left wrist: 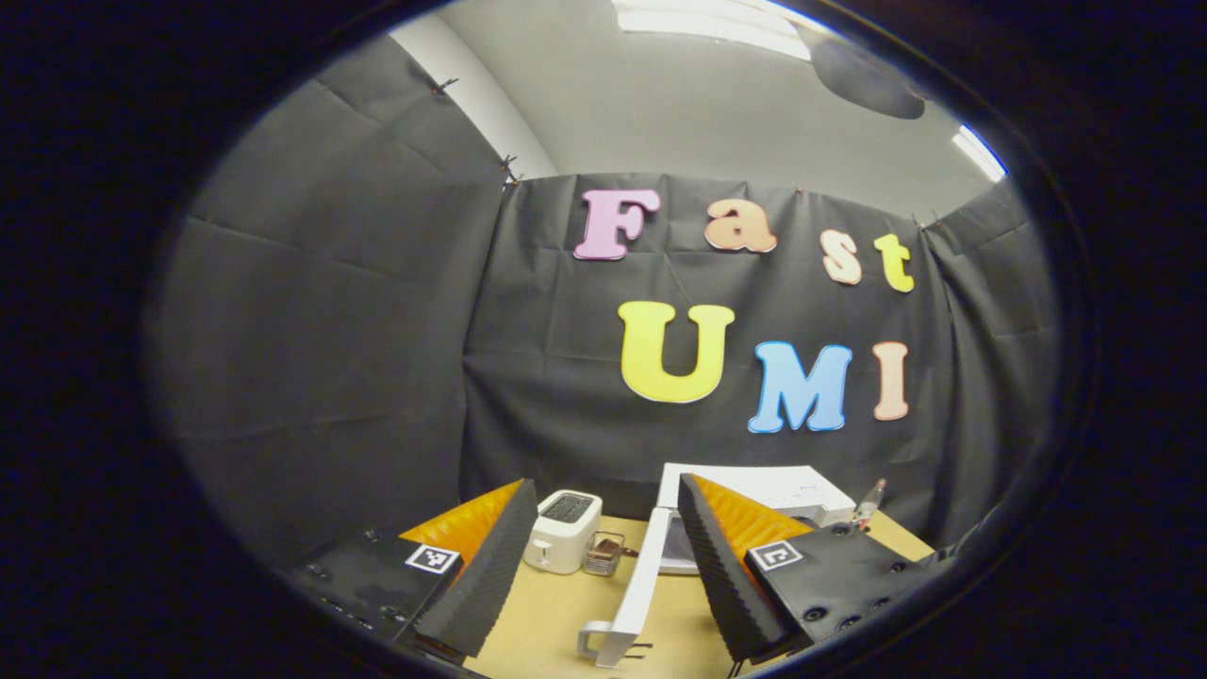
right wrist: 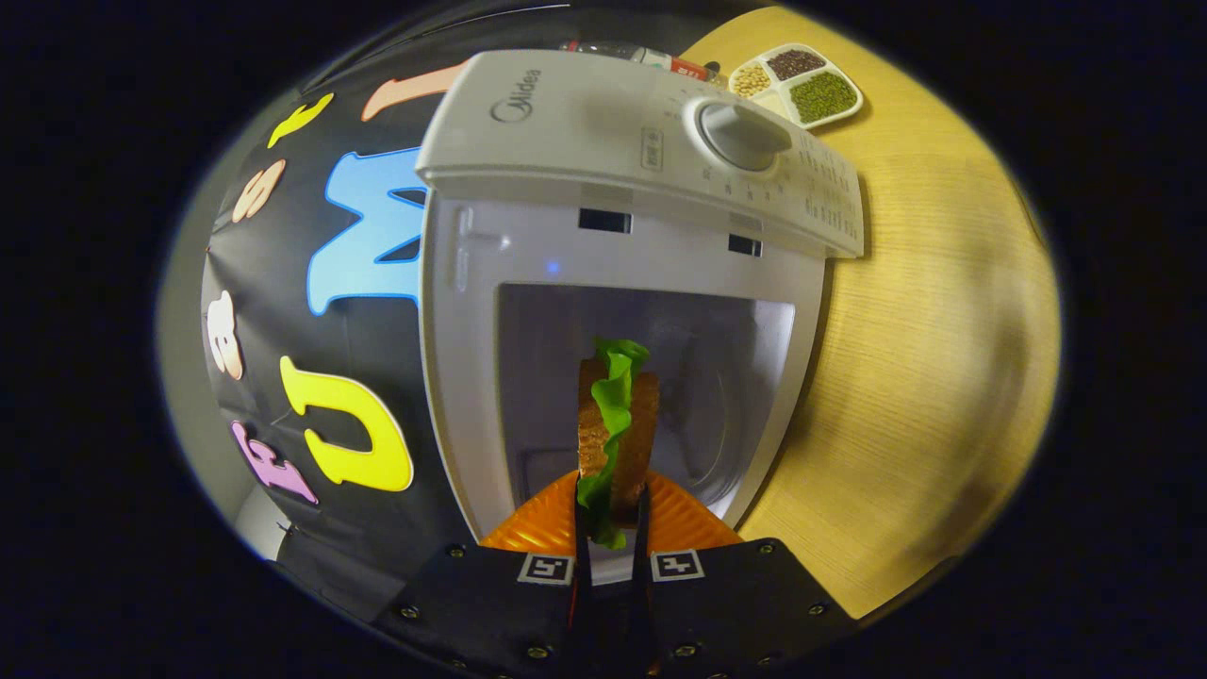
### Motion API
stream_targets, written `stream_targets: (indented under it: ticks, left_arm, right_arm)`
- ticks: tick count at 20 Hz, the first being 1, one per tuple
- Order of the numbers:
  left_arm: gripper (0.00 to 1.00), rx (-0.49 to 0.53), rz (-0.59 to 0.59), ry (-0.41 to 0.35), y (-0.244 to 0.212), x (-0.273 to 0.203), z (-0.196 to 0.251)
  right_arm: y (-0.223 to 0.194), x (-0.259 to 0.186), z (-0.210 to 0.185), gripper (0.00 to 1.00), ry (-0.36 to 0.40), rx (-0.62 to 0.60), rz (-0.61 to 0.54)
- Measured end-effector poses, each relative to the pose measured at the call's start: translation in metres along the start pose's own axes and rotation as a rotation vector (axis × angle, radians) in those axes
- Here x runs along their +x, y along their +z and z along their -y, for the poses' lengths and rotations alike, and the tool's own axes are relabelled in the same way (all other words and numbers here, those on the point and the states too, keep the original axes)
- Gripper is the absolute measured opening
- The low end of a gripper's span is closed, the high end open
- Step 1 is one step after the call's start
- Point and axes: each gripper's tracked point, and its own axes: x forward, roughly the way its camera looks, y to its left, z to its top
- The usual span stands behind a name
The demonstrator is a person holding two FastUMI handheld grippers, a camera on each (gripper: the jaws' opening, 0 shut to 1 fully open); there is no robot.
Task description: Open the microwave oven with the left hand, put the food in, and close the microwave oven.
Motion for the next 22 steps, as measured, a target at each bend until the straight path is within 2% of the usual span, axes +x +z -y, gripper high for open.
stream_targets:
  ticks: [5, 11, 16, 17, 18, 19, 20, 21, 22]
  left_arm:
    - [0.96, 0.037, -0.079, 0.044, -0.023, 0.008, -0.013]
    - [0.96, 0.055, -0.097, 0.044, -0.029, 0.021, -0.013]
    - [0.96, 0.055, -0.099, 0.017, -0.03, 0.029, -0.005]
    - [0.96, 0.064, -0.093, 0.009, -0.028, 0.03, -0.004]
    - [0.97, 0.072, -0.084, 0.005, -0.025, 0.03, -0.004]
    - [0.97, 0.078, -0.077, 0.007, -0.023, 0.03, -0.004]
    - [0.97, 0.08, -0.068, 0.008, -0.021, 0.032, -0.005]
    - [0.97, 0.074, -0.066, 0.003, -0.021, 0.032, -0.004]
    - [0.97, 0.067, -0.069, 0.001, -0.023, 0.031, -0.003]
  right_arm:
    - [-0.002, 0.036, 0.004, 0.16, 0.01, 0.031, 0.117]
    - [-0.002, 0.078, 0.022, 0.16, -0.038, 0.035, 0.14]
    - [-0.007, 0.085, 0.031, 0.16, -0.055, 0.081, 0.16]
    - [-0.007, 0.085, 0.032, 0.24, -0.067, 0.078, 0.158]
    - [-0.008, 0.085, 0.033, 0.25, -0.079, 0.071, 0.151]
    - [-0.012, 0.082, 0.038, 0.41, -0.11, 0.056, 0.135]
    - [-0.015, 0.081, 0.042, 0.26, -0.121, 0.041, 0.123]
    - [-0.015, 0.075, 0.042, 0.57, -0.117, 0.034, 0.124]
    - [-0.015, 0.072, 0.04, 0.65, -0.104, 0.033, 0.126]
